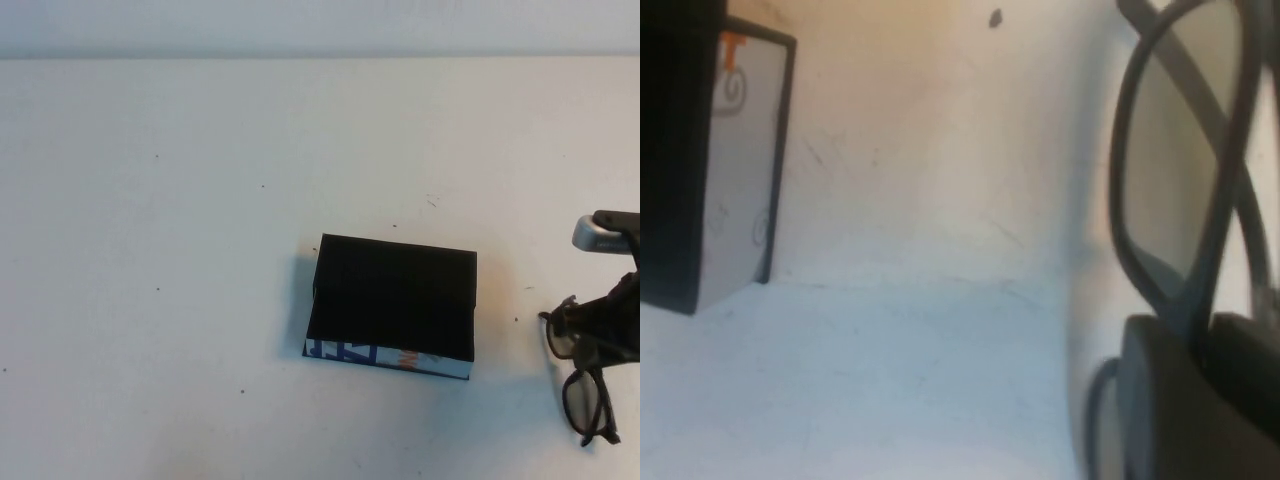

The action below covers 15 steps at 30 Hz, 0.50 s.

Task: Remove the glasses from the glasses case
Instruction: Place the glasses on the table

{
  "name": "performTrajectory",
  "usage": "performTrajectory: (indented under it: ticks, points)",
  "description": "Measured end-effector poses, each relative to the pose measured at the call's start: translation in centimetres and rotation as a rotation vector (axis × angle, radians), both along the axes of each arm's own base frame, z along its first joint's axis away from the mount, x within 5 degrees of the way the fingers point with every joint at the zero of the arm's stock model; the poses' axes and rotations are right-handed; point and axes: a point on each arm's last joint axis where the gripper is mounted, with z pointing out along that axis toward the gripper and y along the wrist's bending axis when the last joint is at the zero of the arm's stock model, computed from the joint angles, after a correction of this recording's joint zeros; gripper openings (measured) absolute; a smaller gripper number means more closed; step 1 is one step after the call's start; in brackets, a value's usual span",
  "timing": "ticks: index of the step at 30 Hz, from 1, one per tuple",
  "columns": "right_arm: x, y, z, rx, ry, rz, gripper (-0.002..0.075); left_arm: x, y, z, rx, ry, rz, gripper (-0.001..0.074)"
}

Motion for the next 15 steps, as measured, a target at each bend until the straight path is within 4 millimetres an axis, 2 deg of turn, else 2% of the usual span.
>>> performTrajectory:
  ticks: [4,7,11,15]
  points:
    - [0.2,0.2,-0.1,0.022,-0.008,-0.018,0.0195,0.0,0.0,0.0,0.0,0.0,0.0,-0.0004]
    - [0.3,0.2,-0.1,0.026,-0.016,-0.023,0.0233,0.0,0.0,0.0,0.0,0.0,0.0,-0.0004]
    - [0.3,0.2,0.3,0.034,-0.035,-0.03,0.0233,0.0,0.0,0.0,0.0,0.0,0.0,-0.0004]
    - [0.6,0.3,2.4,0.094,-0.181,-0.09,0.0171,0.0,0.0,0.0,0.0,0.0,0.0,-0.0004]
